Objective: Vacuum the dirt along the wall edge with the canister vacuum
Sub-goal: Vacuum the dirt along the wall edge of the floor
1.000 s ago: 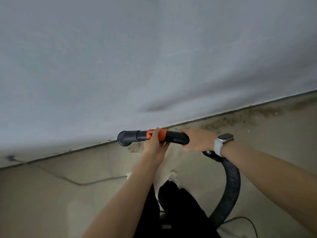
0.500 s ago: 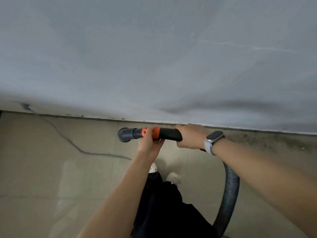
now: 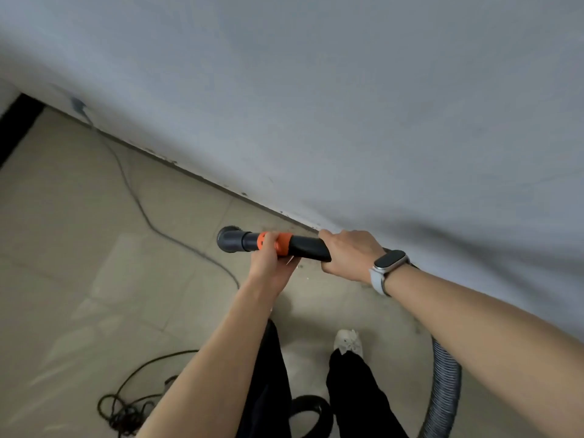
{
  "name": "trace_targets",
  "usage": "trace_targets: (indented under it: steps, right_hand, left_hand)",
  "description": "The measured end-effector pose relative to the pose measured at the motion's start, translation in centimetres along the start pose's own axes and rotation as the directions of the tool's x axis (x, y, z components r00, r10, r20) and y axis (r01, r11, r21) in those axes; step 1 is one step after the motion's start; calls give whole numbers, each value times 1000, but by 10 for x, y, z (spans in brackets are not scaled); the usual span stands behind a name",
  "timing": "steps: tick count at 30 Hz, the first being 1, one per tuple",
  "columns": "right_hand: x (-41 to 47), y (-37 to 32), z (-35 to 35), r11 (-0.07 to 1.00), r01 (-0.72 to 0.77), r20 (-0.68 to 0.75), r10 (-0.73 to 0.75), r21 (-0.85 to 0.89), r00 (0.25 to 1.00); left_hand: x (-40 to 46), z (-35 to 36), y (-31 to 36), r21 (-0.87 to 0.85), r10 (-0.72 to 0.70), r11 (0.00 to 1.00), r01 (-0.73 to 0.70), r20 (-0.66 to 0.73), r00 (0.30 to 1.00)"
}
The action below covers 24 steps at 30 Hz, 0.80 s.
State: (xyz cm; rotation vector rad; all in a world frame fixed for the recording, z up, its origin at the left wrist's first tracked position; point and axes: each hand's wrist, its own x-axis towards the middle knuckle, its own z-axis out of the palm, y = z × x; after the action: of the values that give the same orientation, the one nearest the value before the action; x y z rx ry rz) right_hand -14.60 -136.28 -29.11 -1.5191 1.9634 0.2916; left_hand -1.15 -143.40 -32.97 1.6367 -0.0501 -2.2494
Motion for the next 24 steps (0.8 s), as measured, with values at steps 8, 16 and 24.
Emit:
trace_targets:
  steps: [8,16,24]
  right_hand:
    - [7,57,149,996,72,-30,-74,-50,997]
    - [62,80,240,993,77,-98,-86,-91,991]
    - [179,93,322,995,93,-220,-95,-21,971]
  left_hand:
    - [86,-45,-121,-56,77,995,-82,-85,993]
    - [177,-74,-153,84,172,983,-164,-106,979]
    - [305,-96,-139,256,365,904,-343,-41,930]
